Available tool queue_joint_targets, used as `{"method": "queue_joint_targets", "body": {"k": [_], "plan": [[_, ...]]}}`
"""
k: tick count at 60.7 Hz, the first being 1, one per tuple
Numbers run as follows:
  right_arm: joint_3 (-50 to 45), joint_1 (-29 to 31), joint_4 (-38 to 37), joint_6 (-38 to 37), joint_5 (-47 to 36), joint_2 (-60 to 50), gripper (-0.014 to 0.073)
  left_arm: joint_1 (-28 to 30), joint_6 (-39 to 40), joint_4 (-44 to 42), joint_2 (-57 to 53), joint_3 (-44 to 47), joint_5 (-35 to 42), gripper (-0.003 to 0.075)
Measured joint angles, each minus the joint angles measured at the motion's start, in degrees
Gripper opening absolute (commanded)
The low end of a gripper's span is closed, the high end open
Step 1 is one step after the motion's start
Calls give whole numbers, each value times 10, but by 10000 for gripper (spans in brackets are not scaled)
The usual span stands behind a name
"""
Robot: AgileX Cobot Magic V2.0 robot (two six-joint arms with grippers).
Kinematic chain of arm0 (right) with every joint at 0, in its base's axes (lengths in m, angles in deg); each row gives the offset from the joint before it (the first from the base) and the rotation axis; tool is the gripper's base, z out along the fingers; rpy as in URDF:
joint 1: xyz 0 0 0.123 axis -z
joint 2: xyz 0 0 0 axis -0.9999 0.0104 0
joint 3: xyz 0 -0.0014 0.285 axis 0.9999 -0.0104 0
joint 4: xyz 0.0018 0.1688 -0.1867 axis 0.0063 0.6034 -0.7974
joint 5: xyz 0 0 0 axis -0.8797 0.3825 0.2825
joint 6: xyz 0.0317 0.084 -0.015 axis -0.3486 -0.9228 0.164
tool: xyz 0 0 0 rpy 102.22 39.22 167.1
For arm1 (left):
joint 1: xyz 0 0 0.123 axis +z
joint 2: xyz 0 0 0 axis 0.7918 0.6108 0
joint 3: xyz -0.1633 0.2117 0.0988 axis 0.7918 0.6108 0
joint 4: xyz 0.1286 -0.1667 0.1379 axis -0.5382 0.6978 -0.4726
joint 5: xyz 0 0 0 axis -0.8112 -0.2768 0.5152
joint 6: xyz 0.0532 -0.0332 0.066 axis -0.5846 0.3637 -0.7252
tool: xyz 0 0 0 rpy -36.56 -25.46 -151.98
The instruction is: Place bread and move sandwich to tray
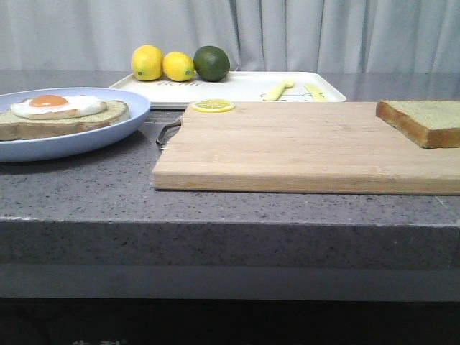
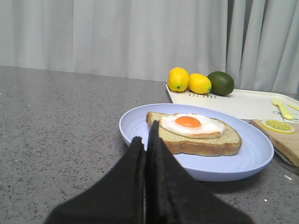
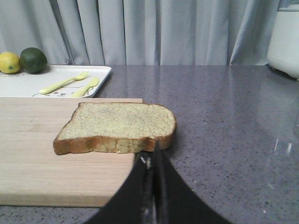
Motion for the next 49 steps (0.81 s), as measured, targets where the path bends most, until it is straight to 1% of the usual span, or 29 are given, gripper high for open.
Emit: {"method": "queue_joint_targets", "body": {"k": [31, 45, 49], "plan": [[0, 0, 0, 0, -2, 0, -67, 0, 0, 0, 0, 0, 0, -18], [0, 0, 0, 0, -57, 0, -67, 0, 0, 0, 0, 0, 3, -18], [0, 0, 0, 0, -77, 0, -67, 0, 0, 0, 0, 0, 22, -18]]}}
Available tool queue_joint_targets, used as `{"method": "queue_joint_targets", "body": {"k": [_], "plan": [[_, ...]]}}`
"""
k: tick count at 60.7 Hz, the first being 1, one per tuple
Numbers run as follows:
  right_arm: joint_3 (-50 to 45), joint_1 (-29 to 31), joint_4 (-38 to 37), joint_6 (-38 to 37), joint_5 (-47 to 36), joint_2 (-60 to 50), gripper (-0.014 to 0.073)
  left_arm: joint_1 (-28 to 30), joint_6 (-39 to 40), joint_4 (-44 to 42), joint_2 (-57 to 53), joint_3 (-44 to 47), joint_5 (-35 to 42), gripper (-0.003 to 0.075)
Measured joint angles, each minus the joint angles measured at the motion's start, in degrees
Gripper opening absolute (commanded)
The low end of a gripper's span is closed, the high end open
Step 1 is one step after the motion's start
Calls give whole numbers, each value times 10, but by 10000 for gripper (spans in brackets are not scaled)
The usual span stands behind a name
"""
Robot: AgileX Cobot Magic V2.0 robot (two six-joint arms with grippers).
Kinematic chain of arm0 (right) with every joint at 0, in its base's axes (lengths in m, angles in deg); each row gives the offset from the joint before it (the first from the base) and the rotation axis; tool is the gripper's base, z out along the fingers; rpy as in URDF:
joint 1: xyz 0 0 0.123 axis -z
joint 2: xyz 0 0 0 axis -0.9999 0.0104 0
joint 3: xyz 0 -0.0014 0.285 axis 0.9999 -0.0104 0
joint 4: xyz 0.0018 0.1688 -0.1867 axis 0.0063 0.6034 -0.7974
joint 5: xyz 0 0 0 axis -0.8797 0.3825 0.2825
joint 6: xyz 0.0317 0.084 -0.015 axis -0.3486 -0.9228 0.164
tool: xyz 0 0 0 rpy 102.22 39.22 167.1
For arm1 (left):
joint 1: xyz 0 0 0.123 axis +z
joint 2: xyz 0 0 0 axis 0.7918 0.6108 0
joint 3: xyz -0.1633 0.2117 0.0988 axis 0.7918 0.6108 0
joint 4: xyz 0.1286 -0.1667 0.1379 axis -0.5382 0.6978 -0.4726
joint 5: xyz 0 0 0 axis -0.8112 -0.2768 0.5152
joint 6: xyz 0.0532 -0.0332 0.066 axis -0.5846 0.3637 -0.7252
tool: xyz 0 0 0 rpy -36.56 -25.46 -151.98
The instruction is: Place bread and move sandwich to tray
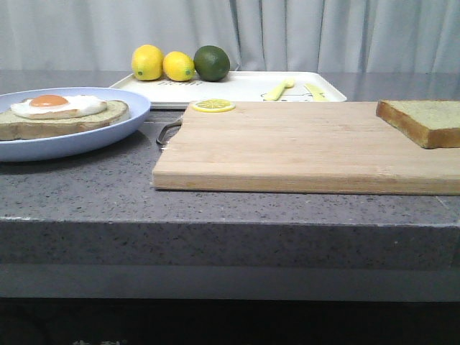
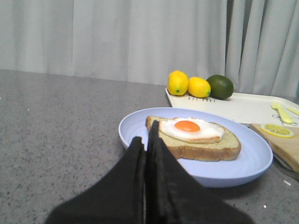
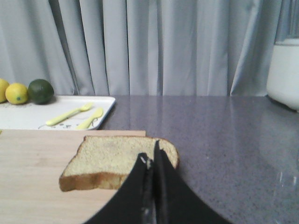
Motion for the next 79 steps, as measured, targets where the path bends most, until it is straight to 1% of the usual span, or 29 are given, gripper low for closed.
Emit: {"method": "queue_joint_targets", "body": {"k": [4, 8, 16, 23, 35, 42, 44, 50, 71, 73, 75, 76, 77, 78, 79], "plan": [[7, 0, 0, 0, 2, 0, -67, -1, 0, -2, 0, -4, 8, -18], [33, 0, 0, 0, 25, 0, -67, -1, 0, -4, 0, -19, 3, -18], [107, 0, -10, 0, 87, 0, -67, -1, 0, -4, 0, -90, -29, -18], [191, 0, -21, 0, 156, 22, -67, -1, 0, -11, 23, -188, -94, -18], [338, 0, -22, 0, 296, 139, -67, -1, 0, -15, 122, -333, -222, -18], [403, 0, -22, 0, 372, 213, -67, -1, 0, -15, 180, -391, -285, -18], [419, 0, -22, 0, 393, 237, -67, -1, 0, -15, 195, -400, -294, -18], [436, 0, -22, 0, 421, 288, -67, -1, 0, -15, 227, -409, -307, -18], [436, 0, -21, 0, 443, 412, -60, -1, 0, -18, 307, -409, -312, -12], [436, 0, -21, 0, 444, 421, -43, -1, 0, -20, 314, -409, -312, 0], [436, 0, -21, 0, 447, 429, -7, -1, 0, -20, 320, -409, -312, 32], [436, 0, -21, 0, 448, 432, 13, -1, 0, -21, 322, -409, -312, 60], [436, 0, -21, 0, 449, 435, 48, -1, 0, -21, 326, -409, -312, 82], [436, 0, -21, 0, 449, 439, 76, -1, 0, -21, 328, -409, -312, 120], [436, 0, -21, 0, 450, 442, 123, -1, 0, -21, 329, -409, -312, 149]]}}
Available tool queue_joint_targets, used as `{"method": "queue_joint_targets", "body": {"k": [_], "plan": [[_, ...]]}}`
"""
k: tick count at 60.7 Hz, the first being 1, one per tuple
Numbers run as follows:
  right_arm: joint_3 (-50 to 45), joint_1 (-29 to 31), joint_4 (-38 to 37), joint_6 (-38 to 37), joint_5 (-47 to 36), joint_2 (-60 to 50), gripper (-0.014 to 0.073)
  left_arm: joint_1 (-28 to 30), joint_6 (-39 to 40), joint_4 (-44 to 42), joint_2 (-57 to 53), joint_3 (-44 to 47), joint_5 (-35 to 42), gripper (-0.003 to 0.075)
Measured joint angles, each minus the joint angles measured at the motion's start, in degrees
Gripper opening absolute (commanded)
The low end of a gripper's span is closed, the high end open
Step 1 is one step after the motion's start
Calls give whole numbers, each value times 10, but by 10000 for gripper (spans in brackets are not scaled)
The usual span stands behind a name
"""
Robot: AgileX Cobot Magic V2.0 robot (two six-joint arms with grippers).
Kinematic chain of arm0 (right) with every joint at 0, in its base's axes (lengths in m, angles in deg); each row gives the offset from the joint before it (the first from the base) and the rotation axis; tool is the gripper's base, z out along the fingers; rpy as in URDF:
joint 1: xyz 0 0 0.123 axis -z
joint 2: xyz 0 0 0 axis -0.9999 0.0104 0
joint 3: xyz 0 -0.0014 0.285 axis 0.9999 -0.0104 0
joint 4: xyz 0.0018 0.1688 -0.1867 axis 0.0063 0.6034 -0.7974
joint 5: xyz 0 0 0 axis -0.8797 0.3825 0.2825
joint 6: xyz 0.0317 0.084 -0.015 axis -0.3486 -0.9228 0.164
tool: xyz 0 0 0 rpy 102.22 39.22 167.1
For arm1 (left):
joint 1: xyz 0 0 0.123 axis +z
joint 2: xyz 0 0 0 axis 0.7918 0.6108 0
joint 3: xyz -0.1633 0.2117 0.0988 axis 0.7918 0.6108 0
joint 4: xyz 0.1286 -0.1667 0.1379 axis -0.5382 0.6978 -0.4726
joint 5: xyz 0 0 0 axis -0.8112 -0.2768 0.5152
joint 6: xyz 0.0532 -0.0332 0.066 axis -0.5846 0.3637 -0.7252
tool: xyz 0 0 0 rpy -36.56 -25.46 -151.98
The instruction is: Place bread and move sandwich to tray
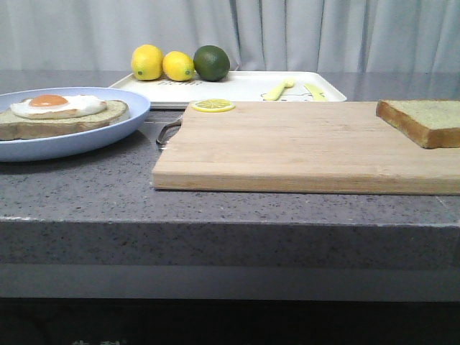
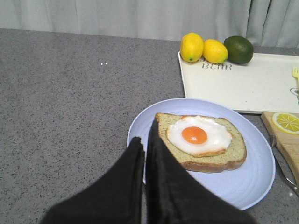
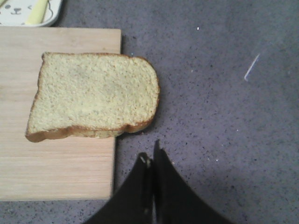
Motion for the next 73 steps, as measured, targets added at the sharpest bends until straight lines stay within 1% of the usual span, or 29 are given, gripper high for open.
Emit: {"method": "queue_joint_targets", "body": {"k": [1, 2, 3, 6, 7, 10, 11, 13, 32, 40, 51, 56, 61, 66, 73], "plan": [[0, 0, 0, 0, 1, 3, 157, 0, 0, 0, 3, 0, 0, 180], [0, 0, 0, 0, 1, 7, 193, 0, 0, 0, 5, 0, 0, 230], [0, 0, 0, 0, 1, 9, 248, 0, 0, 0, 6, 0, 0, 263], [0, 0, 0, 0, 1, 14, 356, 0, 0, 0, 10, 0, 0, 357], [0, 0, 0, 0, 1, 18, 403, 0, 0, 0, 12, 0, 0, 395], [0, 0, 0, 0, 1, 22, 488, 0, -1, 0, 14, 0, 0, 454], [0, 0, 0, 0, 1, 24, 512, 0, -1, 0, 15, 0, 0, 467], [0, 0, 0, 0, 0, 27, 533, 0, -1, 0, 16, 0, 0, 471], [12, 0, 45, 6, -3, 37, 540, 0, -1, 0, 17, 0, 1, 424], [65, -10, 67, 30, 53, 69, 540, 0, -1, 0, 17, 0, 5, 421], [160, -12, 77, 63, 160, 155, 539, 0, -1, 0, 17, 0, 9, 421], [198, -2, 79, 73, 200, 205, 539, 0, -1, 0, 17, 0, 9, 421], [228, 25, 85, 84, 228, 248, 539, 0, -1, 0, 17, 0, 9, 421], [246, 71, 105, 107, 250, 285, 539, 0, -1, -1, 17, 0, 9, 421], [248, 166, 179, 160, 268, 329, 539, 0, -2, -3, 17, 0, 9, 421]]}}
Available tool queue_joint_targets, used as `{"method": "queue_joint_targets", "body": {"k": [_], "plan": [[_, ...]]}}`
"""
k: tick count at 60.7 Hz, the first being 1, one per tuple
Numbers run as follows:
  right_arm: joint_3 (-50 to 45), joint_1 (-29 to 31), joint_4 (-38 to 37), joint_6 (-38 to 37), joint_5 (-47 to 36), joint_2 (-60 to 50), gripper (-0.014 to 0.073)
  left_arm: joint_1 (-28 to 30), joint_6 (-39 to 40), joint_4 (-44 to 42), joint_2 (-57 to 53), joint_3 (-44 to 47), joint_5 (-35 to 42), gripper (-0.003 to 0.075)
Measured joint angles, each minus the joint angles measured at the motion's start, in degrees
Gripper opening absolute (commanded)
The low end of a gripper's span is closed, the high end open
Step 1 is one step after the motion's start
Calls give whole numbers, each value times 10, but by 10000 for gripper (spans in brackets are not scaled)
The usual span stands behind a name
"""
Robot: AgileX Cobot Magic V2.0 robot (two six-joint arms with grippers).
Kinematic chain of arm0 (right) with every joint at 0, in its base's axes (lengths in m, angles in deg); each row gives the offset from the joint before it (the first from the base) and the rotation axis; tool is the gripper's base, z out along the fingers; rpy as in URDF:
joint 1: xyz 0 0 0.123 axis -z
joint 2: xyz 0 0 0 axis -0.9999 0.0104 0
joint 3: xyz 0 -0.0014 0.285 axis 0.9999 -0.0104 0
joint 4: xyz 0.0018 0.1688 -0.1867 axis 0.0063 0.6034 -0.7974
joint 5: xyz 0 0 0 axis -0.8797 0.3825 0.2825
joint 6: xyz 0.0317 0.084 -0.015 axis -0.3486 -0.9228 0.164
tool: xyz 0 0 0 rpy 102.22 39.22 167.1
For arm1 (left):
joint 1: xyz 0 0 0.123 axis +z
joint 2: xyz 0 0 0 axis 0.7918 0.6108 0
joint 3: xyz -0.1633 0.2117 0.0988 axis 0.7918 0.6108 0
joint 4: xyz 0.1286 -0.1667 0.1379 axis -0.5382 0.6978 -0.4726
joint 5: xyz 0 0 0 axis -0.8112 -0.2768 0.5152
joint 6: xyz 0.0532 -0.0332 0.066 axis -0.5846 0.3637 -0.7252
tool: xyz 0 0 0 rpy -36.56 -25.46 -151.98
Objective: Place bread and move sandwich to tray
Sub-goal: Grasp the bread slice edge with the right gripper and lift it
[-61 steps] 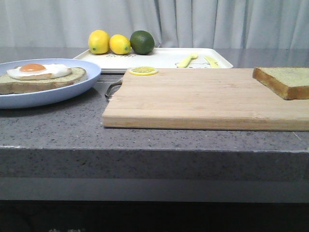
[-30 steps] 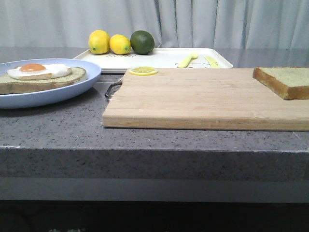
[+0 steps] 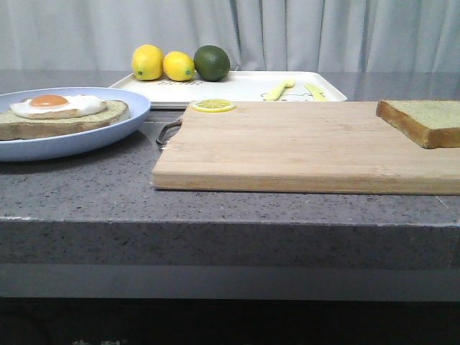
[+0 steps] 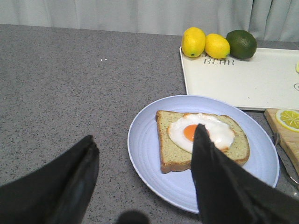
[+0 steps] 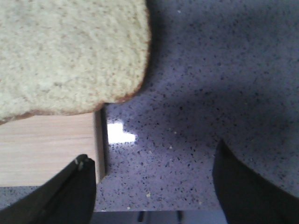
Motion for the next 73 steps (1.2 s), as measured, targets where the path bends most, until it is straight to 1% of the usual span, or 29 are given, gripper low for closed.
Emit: {"method": "queue_joint_targets", "body": {"k": [5, 11, 18, 25, 30, 40, 50, 55, 57, 60, 66, 73], "plan": [[1, 74, 83, 59, 8, 27, 539, 0, 0, 0, 0, 0, 0, 421], [1, 146, 174, 127, 23, 64, 539, 0, 0, -1, 0, 0, 0, 421], [1, 192, 251, 200, 31, 114, 539, 0, 0, -3, 0, 0, 3, 421], [2, 200, 320, 259, 31, 161, 539, 0, 0, -9, 0, 0, 4, 421], [2, 190, 363, 292, 30, 194, 539, 0, 0, -11, 0, 0, 4, 421], [2, 162, 392, 319, 27, 238, 539, 0, 0, -12, 0, 0, 5, 421], [8, 136, 422, 331, 29, 256, 533, 0, 0, -13, 0, 0, 7, 421], [9, 129, 427, 335, 30, 258, 467, 0, 0, -13, 0, 0, 7, 421], [9, 128, 427, 335, 30, 258, 426, 0, 0, -13, 0, 0, 7, 421], [9, 128, 426, 335, 29, 261, 333, 0, 0, -13, 0, 0, 7, 421], [9, 134, 424, 335, 25, 264, 200, 0, 0, -13, 0, 0, 7, 421], [9, 137, 436, 335, 29, 264, 92, 0, 0, -13, 0, 0, 8, 421]]}}
